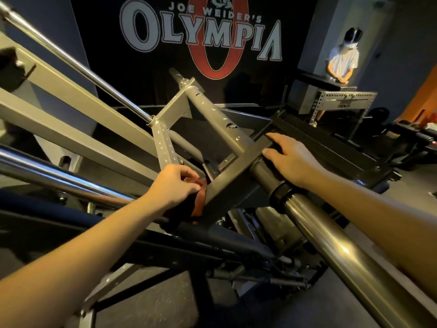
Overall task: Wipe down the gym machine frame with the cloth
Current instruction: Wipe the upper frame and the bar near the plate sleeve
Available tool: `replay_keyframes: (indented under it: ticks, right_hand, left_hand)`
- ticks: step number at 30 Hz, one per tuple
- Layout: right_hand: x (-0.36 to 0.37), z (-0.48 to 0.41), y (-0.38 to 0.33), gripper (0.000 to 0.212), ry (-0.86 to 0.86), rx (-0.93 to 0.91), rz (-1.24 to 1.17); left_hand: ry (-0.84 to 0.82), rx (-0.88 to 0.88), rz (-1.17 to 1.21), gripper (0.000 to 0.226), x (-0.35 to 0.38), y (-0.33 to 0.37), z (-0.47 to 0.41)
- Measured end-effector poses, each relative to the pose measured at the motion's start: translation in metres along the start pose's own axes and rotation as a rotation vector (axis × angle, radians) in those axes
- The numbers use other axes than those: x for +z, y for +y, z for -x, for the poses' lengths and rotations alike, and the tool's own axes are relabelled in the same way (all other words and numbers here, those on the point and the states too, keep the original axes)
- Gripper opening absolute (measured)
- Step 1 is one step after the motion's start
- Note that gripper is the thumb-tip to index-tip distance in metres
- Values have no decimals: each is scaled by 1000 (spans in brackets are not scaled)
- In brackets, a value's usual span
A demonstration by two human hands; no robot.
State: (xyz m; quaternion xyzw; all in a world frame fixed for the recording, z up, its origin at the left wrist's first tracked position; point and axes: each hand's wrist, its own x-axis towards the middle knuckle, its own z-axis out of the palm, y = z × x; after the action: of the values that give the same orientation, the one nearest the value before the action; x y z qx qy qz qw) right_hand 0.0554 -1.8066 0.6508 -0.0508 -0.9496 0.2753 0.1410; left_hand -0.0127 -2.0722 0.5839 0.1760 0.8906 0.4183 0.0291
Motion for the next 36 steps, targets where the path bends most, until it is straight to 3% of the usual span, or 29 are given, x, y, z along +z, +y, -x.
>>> replay_keyframes:
  ticks: [2,5,11,17,22,27,29,32,34,36]
  right_hand:
    - [2,-2,-6,65,-2,5,74]
    - [7,-5,-4,71,9,0,114]
    - [10,-4,-3,73,33,-1,107]
    - [9,-2,-5,75,34,7,117]
    - [8,-2,-4,75,47,-5,136]
    - [9,-1,-5,67,47,-19,131]
    - [10,-3,-4,66,40,-19,128]
    - [10,-2,-7,68,51,-24,132]
    - [9,-1,-9,69,52,-22,133]
    - [9,1,-10,70,39,-25,133]
  left_hand:
    - [8,94,81,27,3,18,-3]
    - [31,211,8,20,10,26,3]
    - [-106,76,-491,19,-3,-1,27]
    - [163,139,40,12,19,8,19]
    - [68,-85,-320,20,13,-8,16]
    - [161,132,61,10,25,17,18]
    - [184,106,-39,8,28,6,25]
    - [79,-27,-315,14,16,-6,27]
    - [83,-10,-273,16,13,1,21]
    - [140,88,-70,14,20,8,21]
